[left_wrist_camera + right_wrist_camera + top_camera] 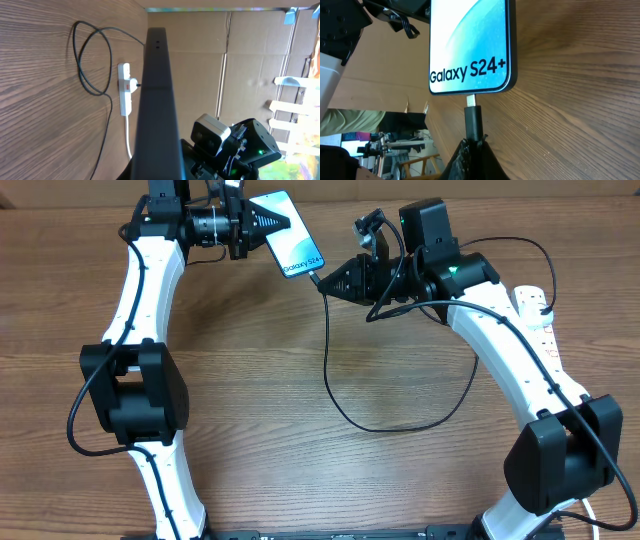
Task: Plug charger to phone and switch on socket
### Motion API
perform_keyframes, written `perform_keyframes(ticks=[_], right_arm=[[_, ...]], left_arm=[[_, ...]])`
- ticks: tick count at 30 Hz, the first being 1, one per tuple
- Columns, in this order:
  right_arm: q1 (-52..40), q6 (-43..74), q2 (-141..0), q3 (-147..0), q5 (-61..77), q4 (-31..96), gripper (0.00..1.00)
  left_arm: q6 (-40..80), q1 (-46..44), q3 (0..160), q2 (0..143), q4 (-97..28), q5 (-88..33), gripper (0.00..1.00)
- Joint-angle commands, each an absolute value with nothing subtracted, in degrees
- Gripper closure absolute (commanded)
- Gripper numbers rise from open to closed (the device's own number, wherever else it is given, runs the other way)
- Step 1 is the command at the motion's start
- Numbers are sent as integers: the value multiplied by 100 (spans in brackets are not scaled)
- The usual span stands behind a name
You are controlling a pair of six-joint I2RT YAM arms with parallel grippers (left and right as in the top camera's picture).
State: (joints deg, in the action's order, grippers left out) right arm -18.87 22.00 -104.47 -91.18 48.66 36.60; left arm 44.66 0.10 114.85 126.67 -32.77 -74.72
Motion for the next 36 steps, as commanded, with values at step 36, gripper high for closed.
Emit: perform_keyframes(ticks=[36], right_arm=[[-1892,2112,-10372,-9113,4908,3647,96]], left_arm=[[4506,-84,11555,12599,-3277,-7308,96]])
